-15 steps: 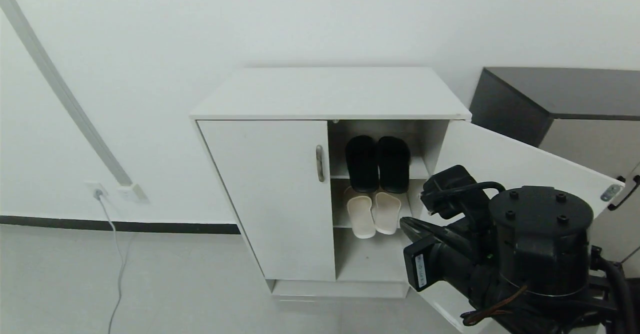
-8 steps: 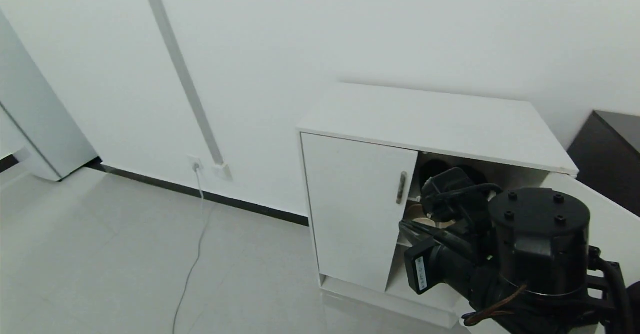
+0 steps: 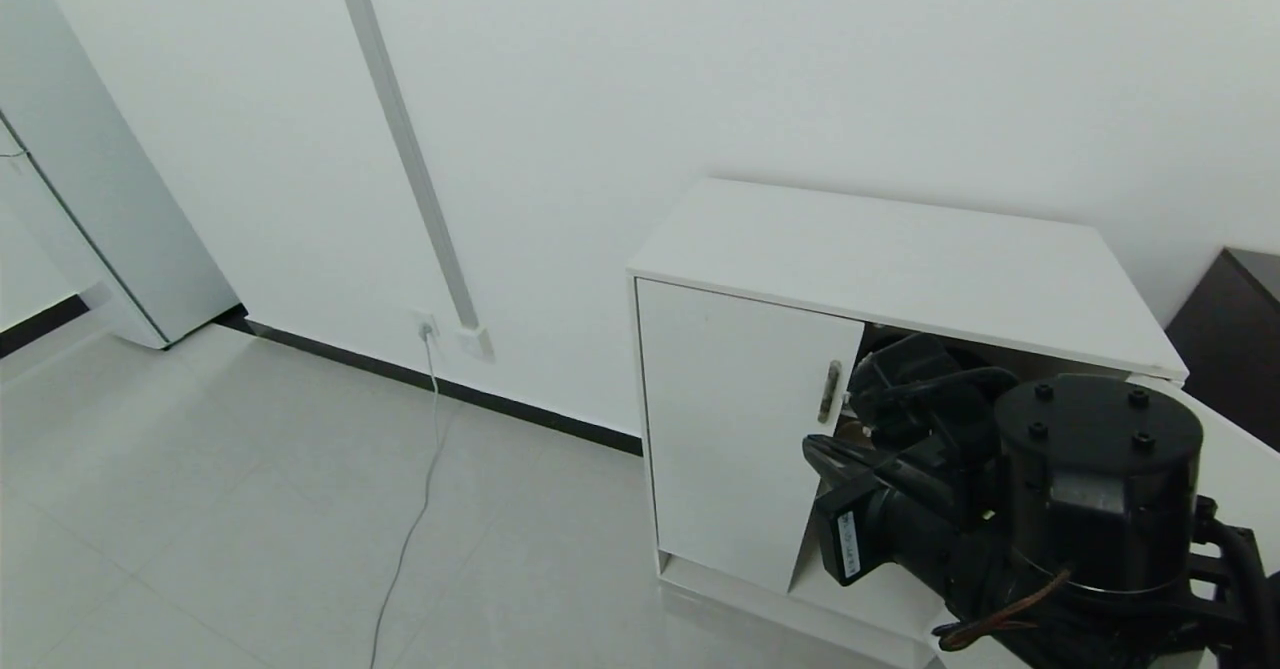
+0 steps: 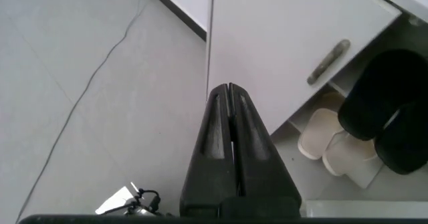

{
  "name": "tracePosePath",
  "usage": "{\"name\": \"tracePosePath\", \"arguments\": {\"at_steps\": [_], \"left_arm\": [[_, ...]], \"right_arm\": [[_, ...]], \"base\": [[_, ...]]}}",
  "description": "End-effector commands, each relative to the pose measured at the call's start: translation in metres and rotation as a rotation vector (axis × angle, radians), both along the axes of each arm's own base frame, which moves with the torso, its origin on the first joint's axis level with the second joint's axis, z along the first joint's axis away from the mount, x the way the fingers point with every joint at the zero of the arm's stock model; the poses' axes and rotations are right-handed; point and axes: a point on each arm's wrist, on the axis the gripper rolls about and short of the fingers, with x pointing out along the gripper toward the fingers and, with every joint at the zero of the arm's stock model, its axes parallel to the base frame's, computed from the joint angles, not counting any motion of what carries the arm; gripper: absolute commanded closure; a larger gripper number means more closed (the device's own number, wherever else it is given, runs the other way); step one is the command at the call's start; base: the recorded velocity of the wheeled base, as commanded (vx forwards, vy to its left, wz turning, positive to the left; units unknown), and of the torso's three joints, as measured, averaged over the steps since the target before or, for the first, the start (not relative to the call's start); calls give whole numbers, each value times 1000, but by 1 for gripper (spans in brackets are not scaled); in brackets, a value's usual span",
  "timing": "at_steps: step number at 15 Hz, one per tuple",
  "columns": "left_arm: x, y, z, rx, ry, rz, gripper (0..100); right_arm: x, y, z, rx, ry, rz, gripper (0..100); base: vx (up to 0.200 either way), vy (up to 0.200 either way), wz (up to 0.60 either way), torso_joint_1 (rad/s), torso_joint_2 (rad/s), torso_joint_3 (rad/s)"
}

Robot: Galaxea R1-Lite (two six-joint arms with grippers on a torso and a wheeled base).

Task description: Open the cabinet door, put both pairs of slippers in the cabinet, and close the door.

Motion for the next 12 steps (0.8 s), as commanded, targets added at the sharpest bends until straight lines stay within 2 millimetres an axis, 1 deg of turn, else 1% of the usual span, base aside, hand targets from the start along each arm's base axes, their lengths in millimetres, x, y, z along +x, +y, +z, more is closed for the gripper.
{"name": "tracePosePath", "arguments": {"at_steps": [1,9,12], "left_arm": [[0,0,0,0,0,0,100],[0,0,0,0,0,0,100],[0,0,0,0,0,0,100]], "right_arm": [[-1,0,0,1,-1,2,100],[-1,-1,1,5,-3,0,100],[-1,-1,1,4,-17,3,100]], "base": [[0,0,-600,2,-7,12],[0,0,-600,5,2,2],[0,0,0,0,0,0]]}}
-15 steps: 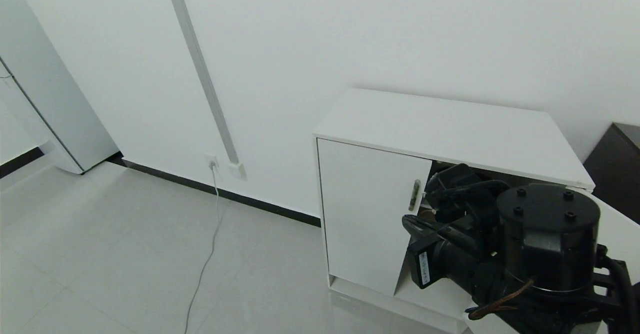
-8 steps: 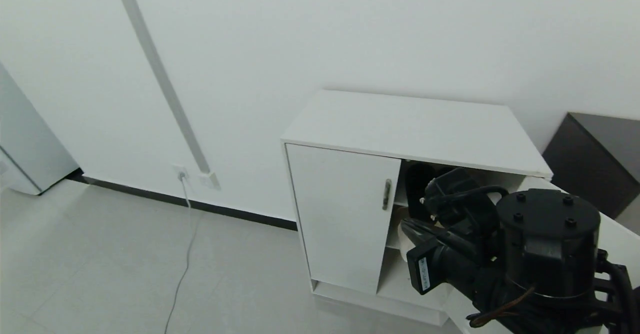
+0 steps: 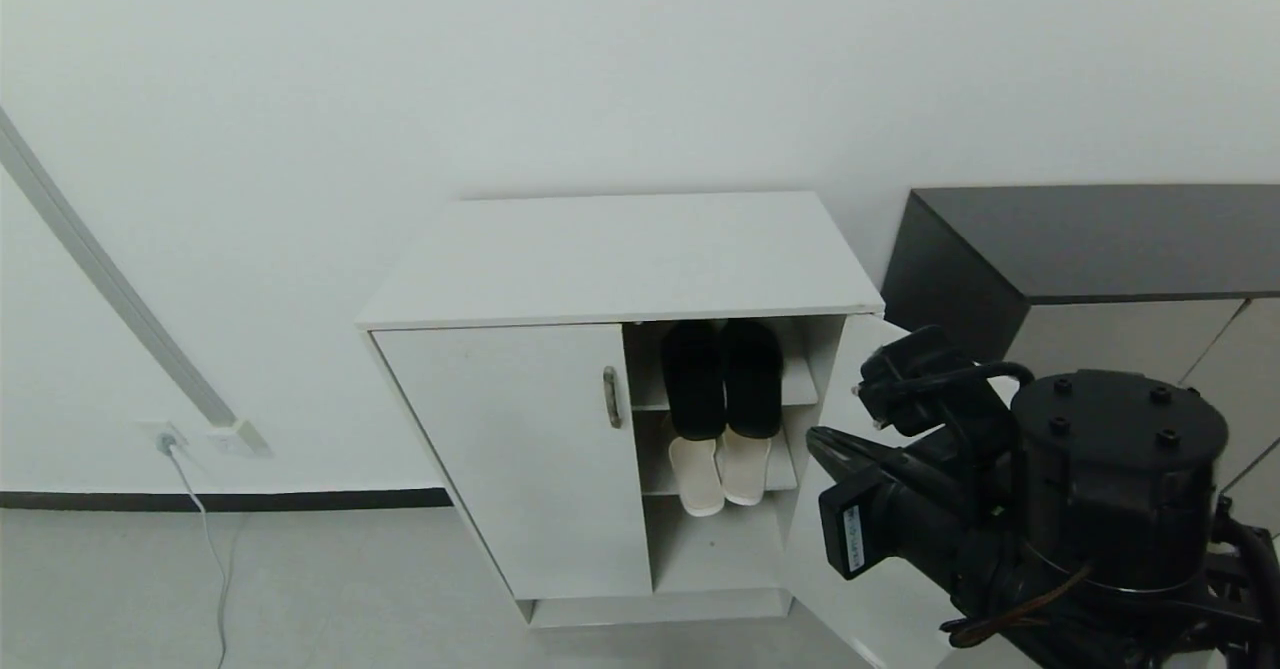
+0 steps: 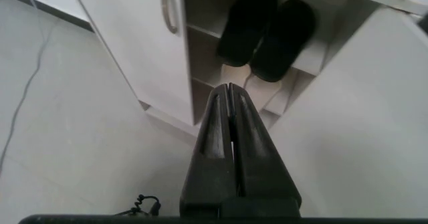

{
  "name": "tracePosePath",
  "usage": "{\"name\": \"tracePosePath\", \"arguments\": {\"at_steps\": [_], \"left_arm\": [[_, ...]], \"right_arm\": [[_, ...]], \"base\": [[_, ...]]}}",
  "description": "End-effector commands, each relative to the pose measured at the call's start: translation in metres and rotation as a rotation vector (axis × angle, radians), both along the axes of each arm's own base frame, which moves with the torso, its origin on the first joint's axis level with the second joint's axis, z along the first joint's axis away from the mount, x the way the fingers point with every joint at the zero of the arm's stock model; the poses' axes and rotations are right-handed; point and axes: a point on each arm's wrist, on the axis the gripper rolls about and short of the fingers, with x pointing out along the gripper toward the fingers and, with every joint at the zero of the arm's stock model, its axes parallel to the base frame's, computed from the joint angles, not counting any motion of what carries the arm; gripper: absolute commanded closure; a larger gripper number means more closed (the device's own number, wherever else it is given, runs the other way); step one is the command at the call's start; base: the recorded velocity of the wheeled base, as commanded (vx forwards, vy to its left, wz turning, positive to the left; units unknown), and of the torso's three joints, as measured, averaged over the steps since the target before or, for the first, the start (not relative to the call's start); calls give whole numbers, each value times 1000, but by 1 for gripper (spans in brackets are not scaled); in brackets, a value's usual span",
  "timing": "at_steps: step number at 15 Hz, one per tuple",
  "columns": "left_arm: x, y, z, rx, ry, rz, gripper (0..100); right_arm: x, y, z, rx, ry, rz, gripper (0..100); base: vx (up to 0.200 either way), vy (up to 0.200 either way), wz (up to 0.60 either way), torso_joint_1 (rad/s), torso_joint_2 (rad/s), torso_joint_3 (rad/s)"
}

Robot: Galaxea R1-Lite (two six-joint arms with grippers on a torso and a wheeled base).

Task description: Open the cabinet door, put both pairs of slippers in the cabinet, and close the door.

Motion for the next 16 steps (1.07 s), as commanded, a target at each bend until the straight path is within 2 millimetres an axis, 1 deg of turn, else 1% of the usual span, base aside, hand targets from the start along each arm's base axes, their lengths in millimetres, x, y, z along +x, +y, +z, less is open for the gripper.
{"name": "tracePosePath", "arguments": {"at_steps": [1,5,6,13,14,16], "left_arm": [[0,0,0,0,0,1,100],[0,0,0,0,0,1,100],[0,0,0,0,0,1,100],[0,0,0,0,0,1,100],[0,0,0,0,0,1,100],[0,0,0,0,0,1,100]], "right_arm": [[-1,0,-2,-10,3,2,100],[0,0,-2,-2,-4,3,100],[0,0,-2,-2,-4,3,100],[-1,0,-2,-6,-4,3,100],[-1,0,-3,-10,-2,3,100],[-1,0,-3,-10,-2,3,100]], "base": [[0,0,0,0,0,0],[0,0,0,0,0,0],[0,0,0,115,-237,-129],[0,0,0,226,-491,-274],[0,0,0,183,-388,-212],[0,0,0,46,-88,-54]]}}
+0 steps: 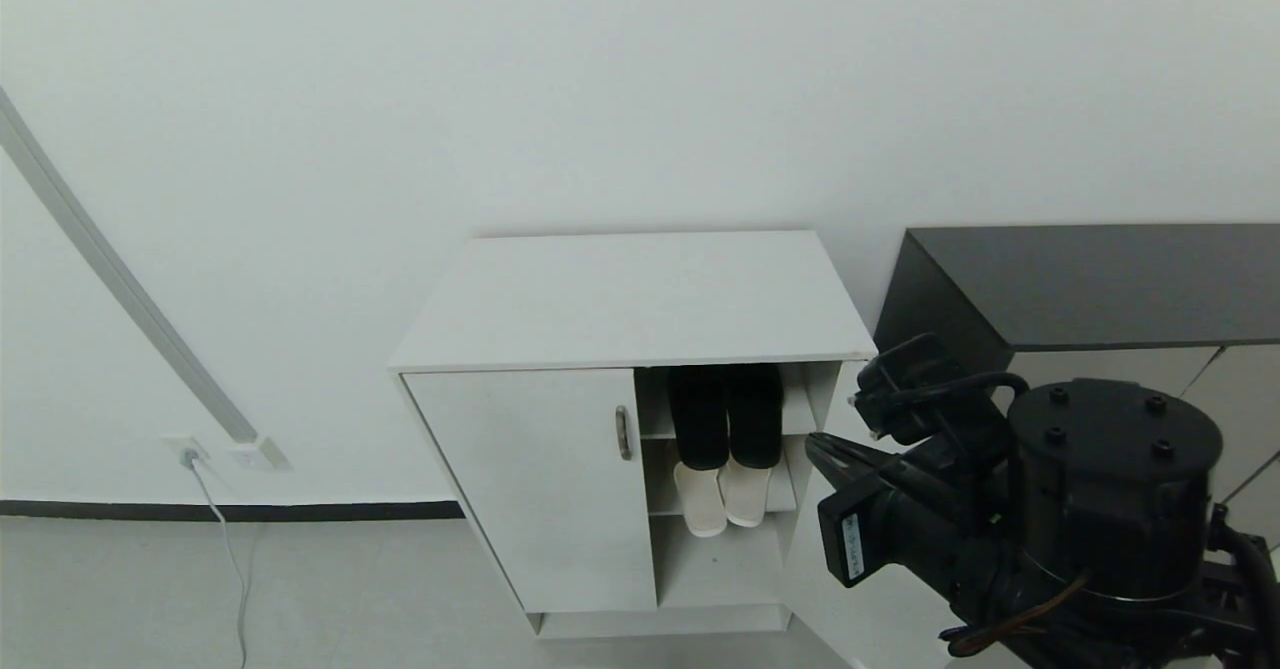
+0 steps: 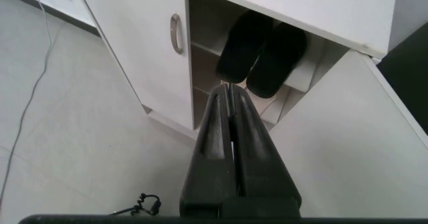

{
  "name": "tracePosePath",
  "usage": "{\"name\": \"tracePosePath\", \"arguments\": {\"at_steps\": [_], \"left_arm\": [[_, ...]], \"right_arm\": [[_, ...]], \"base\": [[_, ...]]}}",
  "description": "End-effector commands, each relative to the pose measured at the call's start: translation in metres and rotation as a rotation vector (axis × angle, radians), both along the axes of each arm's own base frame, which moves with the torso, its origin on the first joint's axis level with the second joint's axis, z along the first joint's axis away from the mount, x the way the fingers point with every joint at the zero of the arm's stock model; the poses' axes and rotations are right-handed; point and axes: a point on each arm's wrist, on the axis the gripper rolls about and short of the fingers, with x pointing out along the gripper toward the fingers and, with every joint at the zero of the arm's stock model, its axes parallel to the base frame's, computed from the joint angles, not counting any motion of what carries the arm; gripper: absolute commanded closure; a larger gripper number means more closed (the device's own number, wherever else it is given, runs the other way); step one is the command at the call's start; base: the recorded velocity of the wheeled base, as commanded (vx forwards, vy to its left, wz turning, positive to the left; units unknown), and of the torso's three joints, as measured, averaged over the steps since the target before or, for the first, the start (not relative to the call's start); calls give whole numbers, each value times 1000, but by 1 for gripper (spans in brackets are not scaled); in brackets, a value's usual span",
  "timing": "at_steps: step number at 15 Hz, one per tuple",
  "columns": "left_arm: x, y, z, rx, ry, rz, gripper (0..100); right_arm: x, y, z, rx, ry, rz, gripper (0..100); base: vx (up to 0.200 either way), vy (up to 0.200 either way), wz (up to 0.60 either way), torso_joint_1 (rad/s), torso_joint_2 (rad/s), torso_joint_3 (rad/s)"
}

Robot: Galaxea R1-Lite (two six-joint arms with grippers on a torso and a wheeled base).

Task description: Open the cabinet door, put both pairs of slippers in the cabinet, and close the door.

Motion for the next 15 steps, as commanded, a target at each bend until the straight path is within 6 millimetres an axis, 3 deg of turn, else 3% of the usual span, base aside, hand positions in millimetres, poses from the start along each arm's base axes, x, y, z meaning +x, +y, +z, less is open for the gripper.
{"name": "tracePosePath", "arguments": {"at_steps": [1,6,13,15], "left_arm": [[0,0,0,0,0,0,100],[0,0,0,0,0,0,100],[0,0,0,0,0,0,100],[0,0,0,0,0,0,100]], "right_arm": [[0,0,0,-2,0,0,100],[0,0,0,-1,-1,0,100],[13,-11,6,7,-39,-57,100],[19,-16,8,2,-59,-83,100]], "base": [[0,0,-600,12,-22,-12],[0,0,-600,6,-3,-2],[0,0,0,0,0,0],[-200,0,0,5,2,5]]}}
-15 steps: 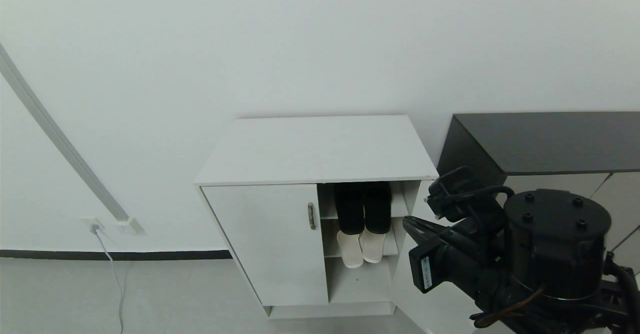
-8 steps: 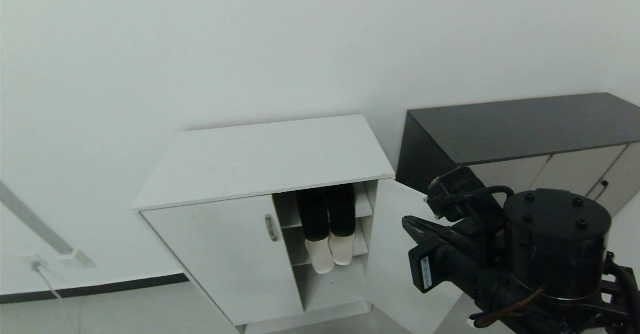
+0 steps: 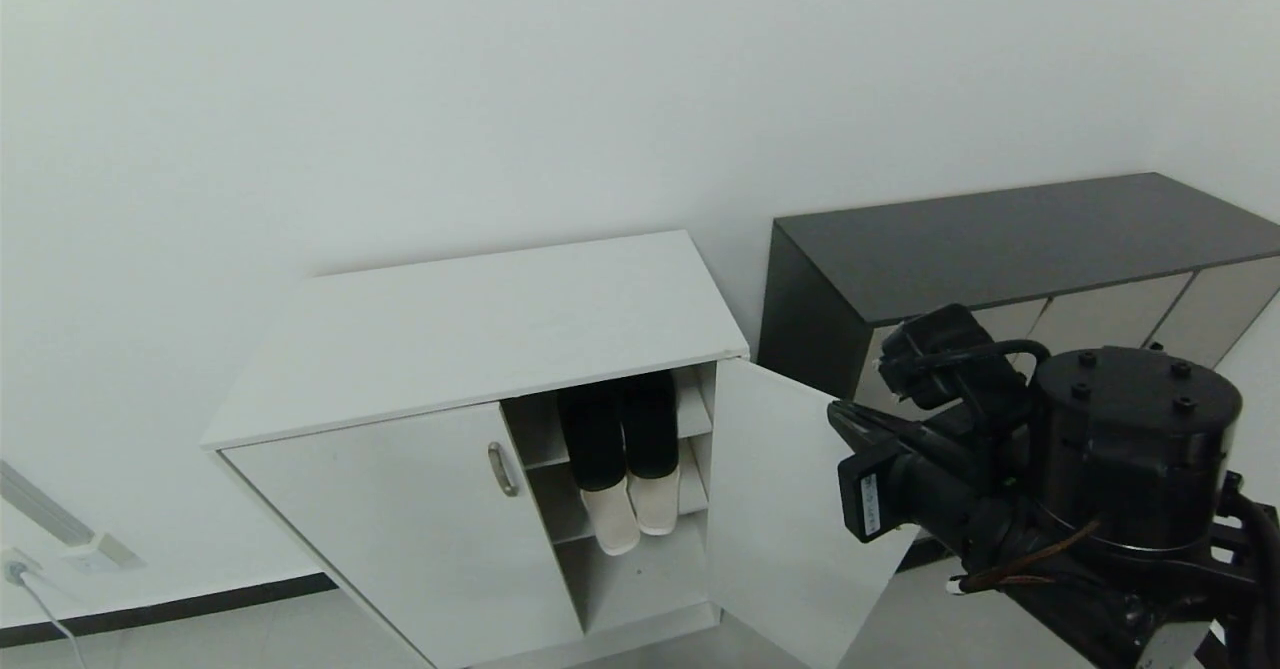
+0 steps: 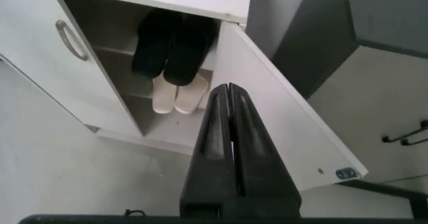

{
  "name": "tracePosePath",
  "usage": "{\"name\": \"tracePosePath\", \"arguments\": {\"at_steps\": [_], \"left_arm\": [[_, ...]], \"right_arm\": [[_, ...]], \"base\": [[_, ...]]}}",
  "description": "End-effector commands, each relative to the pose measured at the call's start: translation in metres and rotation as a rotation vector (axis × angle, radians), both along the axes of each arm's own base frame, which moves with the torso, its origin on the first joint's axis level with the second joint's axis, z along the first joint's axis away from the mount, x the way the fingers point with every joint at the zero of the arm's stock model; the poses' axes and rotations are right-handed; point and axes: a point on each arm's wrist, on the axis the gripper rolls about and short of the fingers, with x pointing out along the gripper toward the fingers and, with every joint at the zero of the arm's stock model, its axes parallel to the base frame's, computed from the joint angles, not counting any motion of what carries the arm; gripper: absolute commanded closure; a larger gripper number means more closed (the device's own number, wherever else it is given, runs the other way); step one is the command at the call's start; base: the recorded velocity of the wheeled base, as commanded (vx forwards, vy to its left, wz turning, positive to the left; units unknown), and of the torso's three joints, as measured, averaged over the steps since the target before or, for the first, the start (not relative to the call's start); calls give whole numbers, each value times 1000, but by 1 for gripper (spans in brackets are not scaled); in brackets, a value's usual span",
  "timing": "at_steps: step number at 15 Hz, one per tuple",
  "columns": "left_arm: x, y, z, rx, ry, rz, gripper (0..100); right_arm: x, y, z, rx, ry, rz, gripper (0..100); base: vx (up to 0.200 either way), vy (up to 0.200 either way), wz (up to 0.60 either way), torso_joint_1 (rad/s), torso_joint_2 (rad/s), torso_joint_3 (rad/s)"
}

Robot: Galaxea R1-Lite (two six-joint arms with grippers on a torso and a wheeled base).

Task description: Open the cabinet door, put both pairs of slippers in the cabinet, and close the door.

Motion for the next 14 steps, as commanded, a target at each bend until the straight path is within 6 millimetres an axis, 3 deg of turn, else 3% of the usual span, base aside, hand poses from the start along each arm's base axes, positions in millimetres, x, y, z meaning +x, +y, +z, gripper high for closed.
{"name": "tracePosePath", "arguments": {"at_steps": [1,3,6,9,14], "left_arm": [[0,0,0,0,0,0,100],[0,0,0,0,0,0,100],[0,0,0,0,0,0,100],[0,0,0,1,0,0,100],[0,0,0,1,0,-1,100]], "right_arm": [[6,-4,3,3,-7,-28,100],[33,-13,2,4,-5,-118,100],[82,-28,-9,32,25,-260,100],[123,-41,-24,42,69,-244,100],[163,-53,-39,42,103,-262,100]], "base": [[-200,0,0,7,2,2],[-200,0,0,0,5,0],[0,0,0,0,0,0],[0,0,0,0,0,0],[0,0,0,0,0,0]]}}
